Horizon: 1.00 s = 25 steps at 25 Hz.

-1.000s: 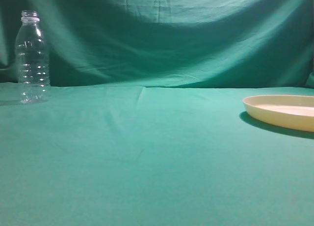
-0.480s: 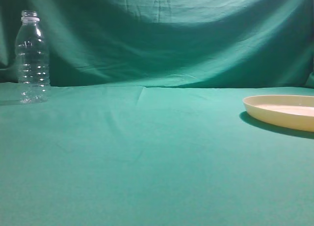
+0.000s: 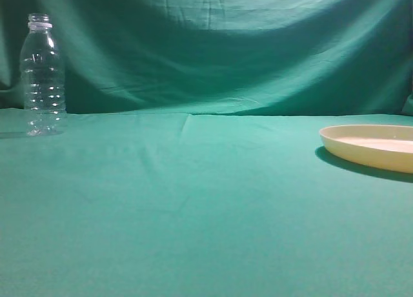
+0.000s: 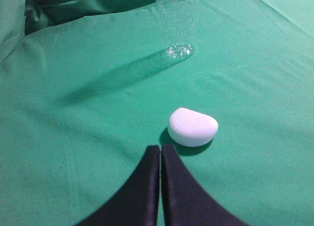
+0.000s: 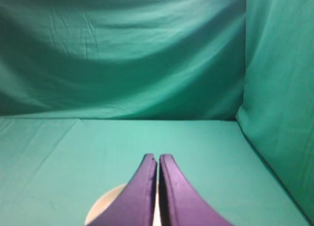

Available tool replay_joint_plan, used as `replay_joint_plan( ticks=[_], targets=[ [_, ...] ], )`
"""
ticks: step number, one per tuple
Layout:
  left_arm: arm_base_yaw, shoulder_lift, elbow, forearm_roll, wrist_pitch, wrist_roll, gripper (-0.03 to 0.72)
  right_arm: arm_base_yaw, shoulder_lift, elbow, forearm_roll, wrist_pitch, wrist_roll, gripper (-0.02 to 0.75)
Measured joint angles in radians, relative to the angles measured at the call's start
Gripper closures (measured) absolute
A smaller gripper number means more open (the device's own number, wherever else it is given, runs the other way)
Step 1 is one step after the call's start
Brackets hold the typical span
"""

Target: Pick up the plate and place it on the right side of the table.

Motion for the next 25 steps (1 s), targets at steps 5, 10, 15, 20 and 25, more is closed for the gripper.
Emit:
replay_joint_plan(
  ticks=[5,10,15,20,25],
  targets=[
    [0.000,0.000,0.000,0.000,0.000,0.000,0.688,0.000,-0.041,0.225,-0.002,-0.118,0.000,0.738],
    [0.000,0.000,0.000,0.000,0.000,0.000,0.688,0.000,-0.041,0.390,0.000,-0.211,0.000,0.738],
    [0.000,0.000,0.000,0.000,0.000,0.000,0.688,0.000,-0.041,0.407,0.006,-0.180,0.000,0.738],
    [0.000,0.000,0.000,0.000,0.000,0.000,0.688,0.000,-0.041,0.409,0.006,-0.120,0.000,0.738],
    [0.000,0.000,0.000,0.000,0.000,0.000,0.688,0.000,-0.041,0.409,0.006,-0.120,0.000,0.738]
  ],
)
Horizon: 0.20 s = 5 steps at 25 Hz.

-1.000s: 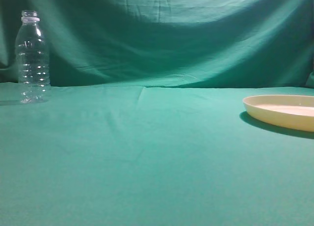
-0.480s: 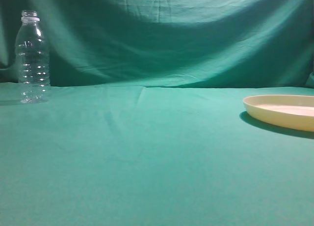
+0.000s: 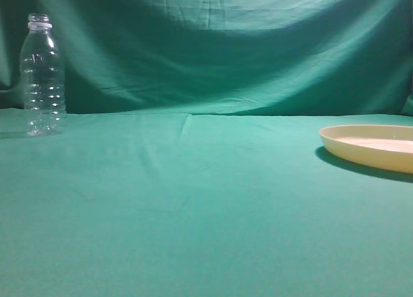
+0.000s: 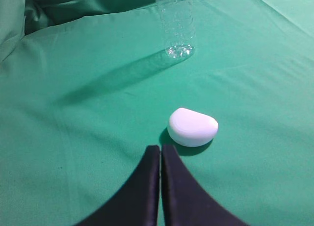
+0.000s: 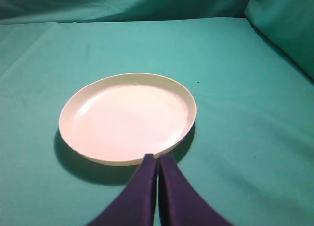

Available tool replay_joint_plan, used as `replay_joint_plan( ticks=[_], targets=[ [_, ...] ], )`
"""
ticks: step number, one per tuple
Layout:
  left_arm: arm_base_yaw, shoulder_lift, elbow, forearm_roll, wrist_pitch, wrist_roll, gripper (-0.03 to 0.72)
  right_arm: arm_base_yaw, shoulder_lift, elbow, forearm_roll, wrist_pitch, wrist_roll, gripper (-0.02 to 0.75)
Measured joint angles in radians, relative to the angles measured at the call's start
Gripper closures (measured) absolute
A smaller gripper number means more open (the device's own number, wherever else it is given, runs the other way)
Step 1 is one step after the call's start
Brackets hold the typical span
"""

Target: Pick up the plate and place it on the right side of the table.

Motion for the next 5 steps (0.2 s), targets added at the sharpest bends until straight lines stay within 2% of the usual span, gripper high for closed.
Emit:
replay_joint_plan(
  ticks=[5],
  targets=[
    [0.000,0.000,0.000,0.000,0.000,0.000,0.688,0.000,0.000,0.000,0.000,0.000,0.000,0.738]
  ],
)
